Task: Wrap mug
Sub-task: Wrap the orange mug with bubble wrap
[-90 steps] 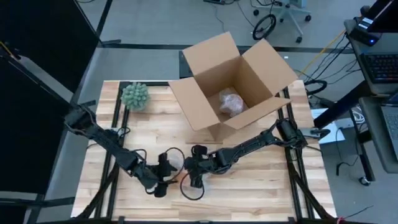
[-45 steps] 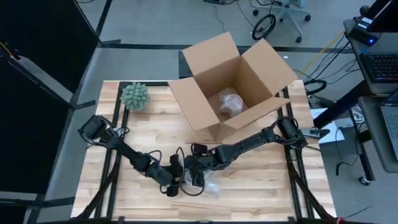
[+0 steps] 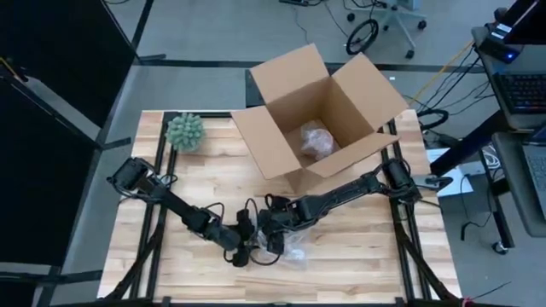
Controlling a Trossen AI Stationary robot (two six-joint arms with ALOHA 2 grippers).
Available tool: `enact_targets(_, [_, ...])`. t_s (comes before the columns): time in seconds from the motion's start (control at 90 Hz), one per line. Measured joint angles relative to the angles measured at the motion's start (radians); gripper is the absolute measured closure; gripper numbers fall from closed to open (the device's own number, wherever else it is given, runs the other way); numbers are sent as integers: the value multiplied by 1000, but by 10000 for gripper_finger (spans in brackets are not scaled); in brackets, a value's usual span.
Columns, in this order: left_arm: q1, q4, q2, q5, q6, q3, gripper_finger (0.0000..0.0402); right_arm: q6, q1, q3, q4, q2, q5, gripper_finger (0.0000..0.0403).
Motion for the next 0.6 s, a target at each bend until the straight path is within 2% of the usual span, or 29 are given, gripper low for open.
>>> enact_targets(0.4, [-1,-7,-4,20,-10,1,173,-2,-6,3,-10,-47,-10,195])
enact_targets(0.6, [-1,-116,-116,53,-28,1,173,9,0,4,-79,5,-8,195])
